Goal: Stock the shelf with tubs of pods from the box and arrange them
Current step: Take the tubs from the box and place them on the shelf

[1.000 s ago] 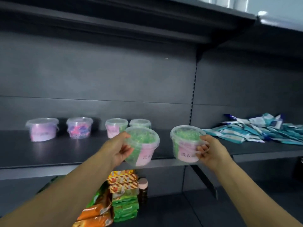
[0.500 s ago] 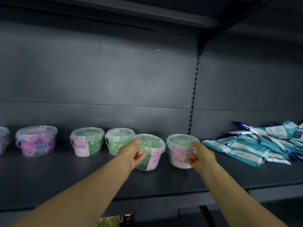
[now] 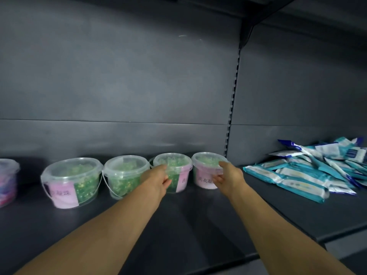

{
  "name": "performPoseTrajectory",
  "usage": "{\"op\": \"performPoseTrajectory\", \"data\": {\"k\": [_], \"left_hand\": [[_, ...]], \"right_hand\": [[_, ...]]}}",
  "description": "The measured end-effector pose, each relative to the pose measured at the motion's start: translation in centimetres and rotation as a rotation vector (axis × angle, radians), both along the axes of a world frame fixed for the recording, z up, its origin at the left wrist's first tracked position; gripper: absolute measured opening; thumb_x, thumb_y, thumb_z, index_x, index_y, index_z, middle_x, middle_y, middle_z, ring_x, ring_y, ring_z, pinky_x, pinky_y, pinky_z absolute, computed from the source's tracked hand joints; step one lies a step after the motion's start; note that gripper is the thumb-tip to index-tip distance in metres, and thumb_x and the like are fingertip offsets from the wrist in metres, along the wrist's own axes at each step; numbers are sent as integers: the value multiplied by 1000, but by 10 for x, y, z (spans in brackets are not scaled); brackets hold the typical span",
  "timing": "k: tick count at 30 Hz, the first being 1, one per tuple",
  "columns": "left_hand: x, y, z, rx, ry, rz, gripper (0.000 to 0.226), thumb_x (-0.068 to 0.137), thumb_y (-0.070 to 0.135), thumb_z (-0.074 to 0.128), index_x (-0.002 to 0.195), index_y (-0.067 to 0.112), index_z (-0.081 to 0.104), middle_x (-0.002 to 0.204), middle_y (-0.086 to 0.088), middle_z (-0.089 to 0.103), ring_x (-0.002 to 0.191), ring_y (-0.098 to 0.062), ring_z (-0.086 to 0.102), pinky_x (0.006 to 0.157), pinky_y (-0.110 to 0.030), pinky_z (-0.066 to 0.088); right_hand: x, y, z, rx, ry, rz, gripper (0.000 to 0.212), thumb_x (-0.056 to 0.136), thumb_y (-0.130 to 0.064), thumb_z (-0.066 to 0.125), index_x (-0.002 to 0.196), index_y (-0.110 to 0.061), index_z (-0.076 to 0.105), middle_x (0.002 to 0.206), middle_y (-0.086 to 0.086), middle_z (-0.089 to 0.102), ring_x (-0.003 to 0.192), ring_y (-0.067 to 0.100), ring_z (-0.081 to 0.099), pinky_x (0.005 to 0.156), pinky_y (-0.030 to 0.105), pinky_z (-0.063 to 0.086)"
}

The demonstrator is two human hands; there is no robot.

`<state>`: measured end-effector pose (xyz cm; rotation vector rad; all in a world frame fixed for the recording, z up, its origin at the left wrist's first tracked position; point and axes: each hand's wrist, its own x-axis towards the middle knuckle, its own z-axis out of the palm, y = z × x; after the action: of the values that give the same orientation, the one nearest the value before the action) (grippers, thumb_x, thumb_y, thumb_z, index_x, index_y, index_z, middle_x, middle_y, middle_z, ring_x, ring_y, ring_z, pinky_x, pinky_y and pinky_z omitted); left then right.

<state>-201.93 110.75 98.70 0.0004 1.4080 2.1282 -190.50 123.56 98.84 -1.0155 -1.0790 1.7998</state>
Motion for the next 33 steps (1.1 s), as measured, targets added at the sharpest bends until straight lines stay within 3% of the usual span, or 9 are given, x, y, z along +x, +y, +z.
{"op": "performPoseTrajectory", "data": {"k": [2,4,7,10,12,15,22,27,33], "left_hand": [[2,-7,-5,-111,49,-60,22,92,9,55,114,8,54,76,-4,45,65,-13,45,83,-36,44],[7,-18,-11,-207,118,-106,17,91,7,54,107,10,54,76,-3,47,66,-13,47,83,-37,44],[17,-41,-15,-326,258,-149,12,89,6,57,101,6,56,81,-3,52,71,-14,51,80,-34,44],[30,-70,-10,-538,563,-166,11,85,8,61,80,14,53,85,-6,57,79,-19,54,75,-31,42],[41,-94,-3,-707,810,-164,12,84,11,62,92,15,55,91,-5,58,89,-22,56,75,-28,43],[60,-132,2,-945,1053,-147,41,82,20,63,121,16,51,116,-8,59,106,-27,57,89,-32,48],[128,-238,-18,-1207,1249,-63,44,80,23,64,121,15,50,126,-11,53,115,-33,53,96,-44,46],[165,-319,-45,-1330,1232,-24,41,78,19,62,118,12,52,121,-13,55,114,-35,53,91,-43,48],[179,-418,-116,-1497,1019,-58,41,82,20,59,122,20,50,127,-7,51,114,-31,53,88,-41,48]], "right_hand": [[3,-1,-1,77,-117,22,37,87,-16,60,118,-3,44,107,15,52,92,28,53,80,38,46],[9,-9,-2,215,-316,47,53,84,-18,63,129,-2,40,111,14,52,94,27,51,83,39,46],[23,-33,-3,565,-610,111,59,84,-18,63,135,-5,38,127,15,48,103,27,52,75,31,42],[40,-61,-5,974,-858,241,57,85,-23,61,135,-9,37,135,15,39,119,33,45,90,36,46],[51,-83,-5,1132,-928,349,59,85,-26,61,136,-10,37,133,14,40,121,33,43,96,41,45],[67,-119,-6,1273,-955,466,60,87,-29,62,137,-10,35,132,13,39,122,32,41,98,42,43],[104,-214,-23,1520,-823,625,60,88,-28,60,139,-11,34,139,13,34,131,31,34,103,41,39],[114,-292,-57,1649,-651,719,52,85,-24,61,131,-9,43,128,13,44,123,32,41,99,40,41],[114,-377,-129,1674,-666,953,48,86,-26,58,129,-9,43,127,13,42,119,33,43,93,39,42]]}}
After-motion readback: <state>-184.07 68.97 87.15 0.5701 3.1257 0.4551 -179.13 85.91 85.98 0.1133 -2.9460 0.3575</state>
